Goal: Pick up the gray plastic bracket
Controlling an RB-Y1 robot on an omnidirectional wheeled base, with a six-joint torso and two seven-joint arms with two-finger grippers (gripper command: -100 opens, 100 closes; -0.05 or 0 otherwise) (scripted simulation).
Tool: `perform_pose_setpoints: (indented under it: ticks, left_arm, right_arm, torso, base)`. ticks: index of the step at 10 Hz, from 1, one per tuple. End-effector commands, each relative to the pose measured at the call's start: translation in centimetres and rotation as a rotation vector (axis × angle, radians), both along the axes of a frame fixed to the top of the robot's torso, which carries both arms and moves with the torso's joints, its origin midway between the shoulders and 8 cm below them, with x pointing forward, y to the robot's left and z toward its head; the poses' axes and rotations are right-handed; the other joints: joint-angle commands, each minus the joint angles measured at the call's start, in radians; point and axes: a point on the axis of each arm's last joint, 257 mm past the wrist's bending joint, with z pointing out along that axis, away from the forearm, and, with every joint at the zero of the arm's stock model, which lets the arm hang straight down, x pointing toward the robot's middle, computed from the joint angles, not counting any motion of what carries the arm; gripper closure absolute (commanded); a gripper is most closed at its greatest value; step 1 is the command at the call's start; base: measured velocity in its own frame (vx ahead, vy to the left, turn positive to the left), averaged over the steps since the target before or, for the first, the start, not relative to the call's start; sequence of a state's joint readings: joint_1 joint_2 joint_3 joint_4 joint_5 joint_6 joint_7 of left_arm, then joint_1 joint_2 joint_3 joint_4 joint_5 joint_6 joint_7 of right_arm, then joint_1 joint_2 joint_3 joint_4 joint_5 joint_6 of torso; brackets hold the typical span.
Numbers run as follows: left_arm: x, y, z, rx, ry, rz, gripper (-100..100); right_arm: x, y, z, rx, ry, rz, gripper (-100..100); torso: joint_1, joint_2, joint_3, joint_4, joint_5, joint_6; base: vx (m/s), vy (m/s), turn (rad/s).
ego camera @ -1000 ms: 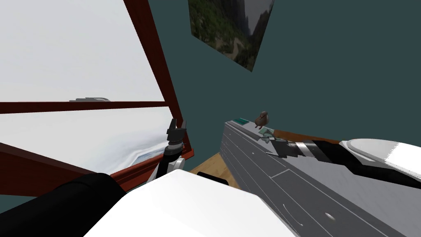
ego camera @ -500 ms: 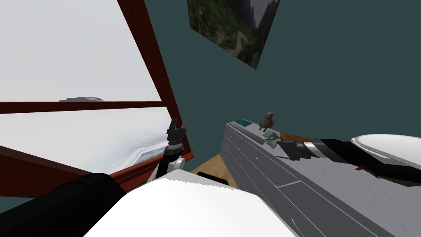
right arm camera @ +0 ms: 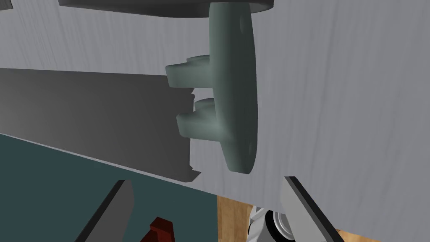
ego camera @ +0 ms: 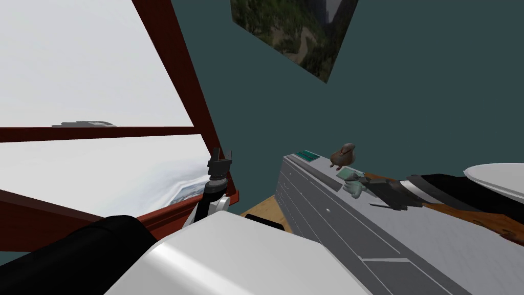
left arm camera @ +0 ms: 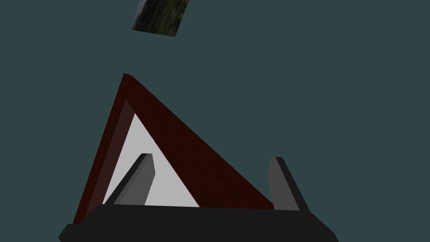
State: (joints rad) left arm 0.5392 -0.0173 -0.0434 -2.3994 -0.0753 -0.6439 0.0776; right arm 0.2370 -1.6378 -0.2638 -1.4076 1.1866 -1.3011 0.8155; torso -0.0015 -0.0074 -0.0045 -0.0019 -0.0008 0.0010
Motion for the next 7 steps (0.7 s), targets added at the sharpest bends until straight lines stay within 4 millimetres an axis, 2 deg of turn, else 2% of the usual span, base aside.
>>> perform_pose_setpoints:
  ticks: [1, 2, 3, 4, 5, 6, 7]
  left_arm:
    - [0.0, 0.0, 0.0, 0.0, 0.0, 0.0, 0]
    - [0.0, 0.0, 0.0, 0.0, 0.0, 0.0, 0]
    - [0.0, 0.0, 0.0, 0.0, 0.0, 0.0, 0]
    - [0.0, 0.0, 0.0, 0.0, 0.0, 0.0, 0]
    - [0.0, 0.0, 0.0, 0.0, 0.0, 0.0, 0]
    - [0.0, 0.0, 0.0, 0.0, 0.0, 0.0, 0]
    - [0.0, 0.0, 0.0, 0.0, 0.0, 0.0, 0]
  right_arm:
    - [-0.1, -0.7, -0.2, -0.022, 0.011, 0.003, -100]
    - [-1.0, -2.2, -0.4, -0.067, 0.04, 0.01, -100]
    - [-1.3, -2.7, -0.5, -0.079, 0.052, 0.011, -100]
    - [-0.9, -2.3, -0.5, -0.067, 0.042, 0.009, -100]
    - [-1.0, -2.3, -0.4, -0.069, 0.044, 0.01, 0]
    - [-1.1, -2.3, -1.9, -0.07, 0.042, 0.01, -100]
    - [-1.1, -2.3, -2.4, -0.07, 0.041, 0.01, -100]
  torso:
    - [0.0, 0.0, 0.0, 0.0, 0.0, 0.0]
    - [0.0, 0.001, 0.001, 0.0, 0.0, 0.0]
    - [0.0, 0.0, 0.0, 0.0, 0.0, 0.0]
    - [-0.001, 0.001, 0.0, 0.0, 0.0, 0.0]
    - [0.0, 0.004, 0.002, 0.001, 0.0, 0.0]
    - [0.001, 0.006, 0.004, 0.001, 0.0, 0.0]
    - [0.002, 0.006, 0.003, 0.001, 0.0, 0.0]
  base:
    - [0.079, -0.029, 0.019]
    - [0.107, -0.027, 0.06]
    - [0.098, -0.036, 0.045]
    - [0.036, -0.018, 0.008]
    - [0.008, -0.003, 0.001]
    - [0.029, 0.009, 0.012]
    - [0.035, 0.018, 0.006]
